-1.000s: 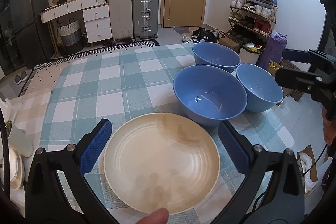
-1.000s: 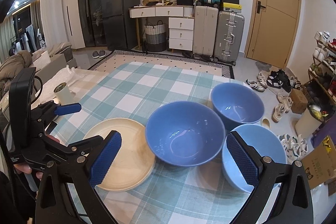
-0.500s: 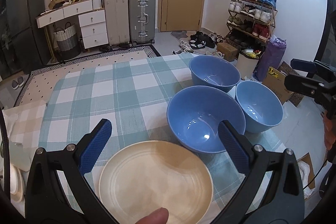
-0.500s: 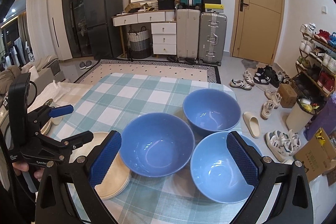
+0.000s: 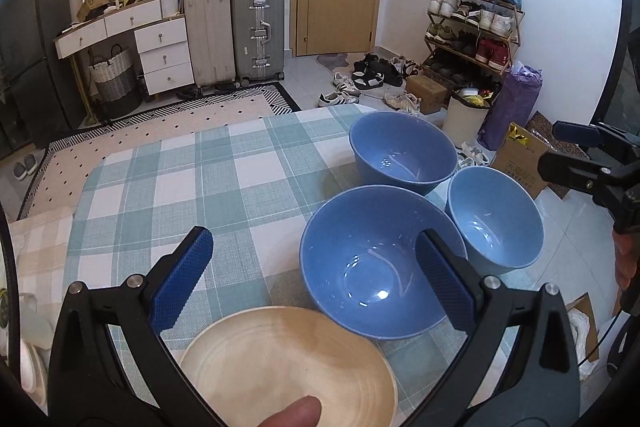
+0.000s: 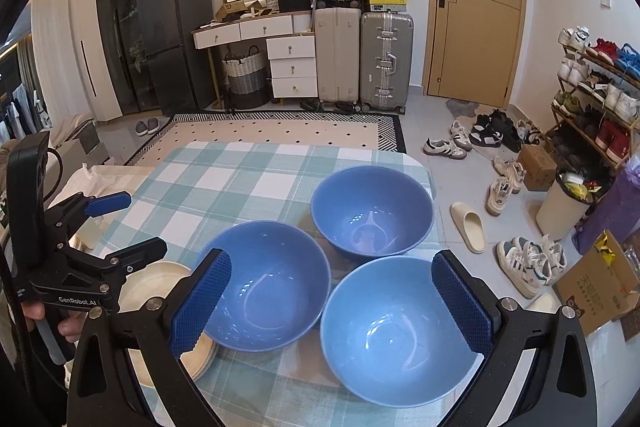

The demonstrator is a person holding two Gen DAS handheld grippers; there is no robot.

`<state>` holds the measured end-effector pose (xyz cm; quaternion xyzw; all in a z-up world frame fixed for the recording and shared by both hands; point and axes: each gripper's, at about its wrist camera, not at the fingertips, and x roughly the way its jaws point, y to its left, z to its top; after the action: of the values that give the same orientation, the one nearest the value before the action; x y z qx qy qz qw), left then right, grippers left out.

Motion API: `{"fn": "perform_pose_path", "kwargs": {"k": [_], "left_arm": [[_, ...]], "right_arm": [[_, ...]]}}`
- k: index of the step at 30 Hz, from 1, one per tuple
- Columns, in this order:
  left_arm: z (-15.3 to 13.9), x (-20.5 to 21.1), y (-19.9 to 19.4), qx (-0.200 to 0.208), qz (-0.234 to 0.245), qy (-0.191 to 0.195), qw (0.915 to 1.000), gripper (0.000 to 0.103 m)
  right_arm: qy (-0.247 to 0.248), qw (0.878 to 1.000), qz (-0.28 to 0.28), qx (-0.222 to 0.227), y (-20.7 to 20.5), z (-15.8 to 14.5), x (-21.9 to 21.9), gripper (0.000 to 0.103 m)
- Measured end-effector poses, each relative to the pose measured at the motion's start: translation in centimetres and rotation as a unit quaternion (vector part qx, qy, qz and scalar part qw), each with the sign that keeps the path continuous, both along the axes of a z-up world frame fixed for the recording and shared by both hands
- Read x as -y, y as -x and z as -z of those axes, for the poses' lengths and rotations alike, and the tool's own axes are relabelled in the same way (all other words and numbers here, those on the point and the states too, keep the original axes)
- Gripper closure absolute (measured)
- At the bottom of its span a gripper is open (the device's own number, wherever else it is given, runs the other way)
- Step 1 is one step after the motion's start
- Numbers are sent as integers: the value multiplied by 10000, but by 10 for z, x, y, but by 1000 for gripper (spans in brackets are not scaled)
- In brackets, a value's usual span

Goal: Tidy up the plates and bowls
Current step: 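Move both open tools toward the blue bowls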

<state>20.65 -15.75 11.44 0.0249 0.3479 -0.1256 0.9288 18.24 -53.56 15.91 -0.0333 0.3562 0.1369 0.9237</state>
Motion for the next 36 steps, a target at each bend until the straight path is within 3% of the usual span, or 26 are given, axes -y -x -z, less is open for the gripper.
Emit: {"fn": "perform_pose_path", "kwargs": {"k": [36], "left_arm": [[39, 57, -140, -622, 239, -203, 9976, 2]], "right_arm": [[-159, 9951, 561, -792, -111, 49, 55, 1]]}}
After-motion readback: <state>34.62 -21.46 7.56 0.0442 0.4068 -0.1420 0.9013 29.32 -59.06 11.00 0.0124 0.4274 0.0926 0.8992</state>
